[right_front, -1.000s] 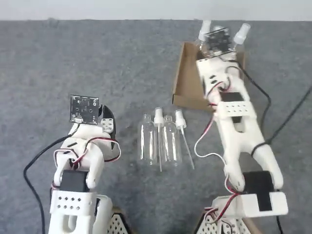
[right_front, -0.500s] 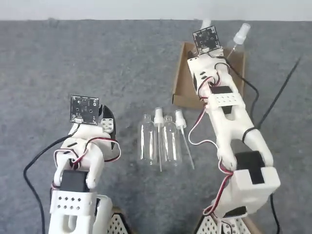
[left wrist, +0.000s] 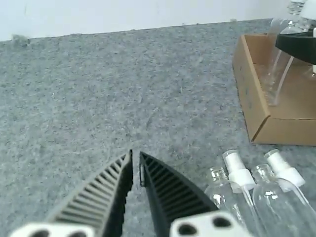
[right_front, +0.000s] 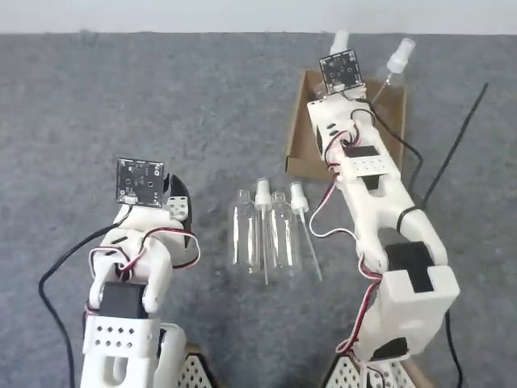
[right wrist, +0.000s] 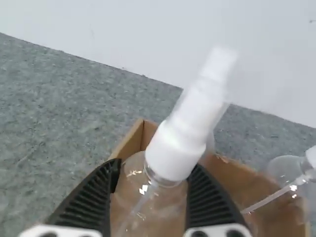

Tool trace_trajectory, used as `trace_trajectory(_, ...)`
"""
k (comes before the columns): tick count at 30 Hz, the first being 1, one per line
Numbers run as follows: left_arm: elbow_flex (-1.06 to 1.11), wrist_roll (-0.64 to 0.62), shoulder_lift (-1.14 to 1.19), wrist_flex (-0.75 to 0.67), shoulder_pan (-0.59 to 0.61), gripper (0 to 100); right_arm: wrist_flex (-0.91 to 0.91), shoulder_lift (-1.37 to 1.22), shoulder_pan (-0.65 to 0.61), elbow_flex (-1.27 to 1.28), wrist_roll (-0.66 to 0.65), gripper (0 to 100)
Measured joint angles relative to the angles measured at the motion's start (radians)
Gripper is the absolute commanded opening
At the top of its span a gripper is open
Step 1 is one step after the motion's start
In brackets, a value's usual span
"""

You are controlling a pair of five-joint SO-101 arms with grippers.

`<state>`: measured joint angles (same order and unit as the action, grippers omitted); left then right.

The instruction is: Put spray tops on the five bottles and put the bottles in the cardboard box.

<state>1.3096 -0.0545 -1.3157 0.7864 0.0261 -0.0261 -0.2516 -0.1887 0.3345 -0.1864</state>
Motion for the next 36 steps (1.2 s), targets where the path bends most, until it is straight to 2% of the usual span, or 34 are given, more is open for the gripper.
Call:
trace_trajectory(33, 0.0, 0.0, 0.0, 0.0, 0.0, 1, 0.021, -0.028, -0.009, -0.021, 0.002, 0.7)
trace_trajectory(36, 0.0, 0.0, 0.0, 0.0, 0.0, 1, 0.021, -0.028, -0.009, -0.021, 0.002, 5.5)
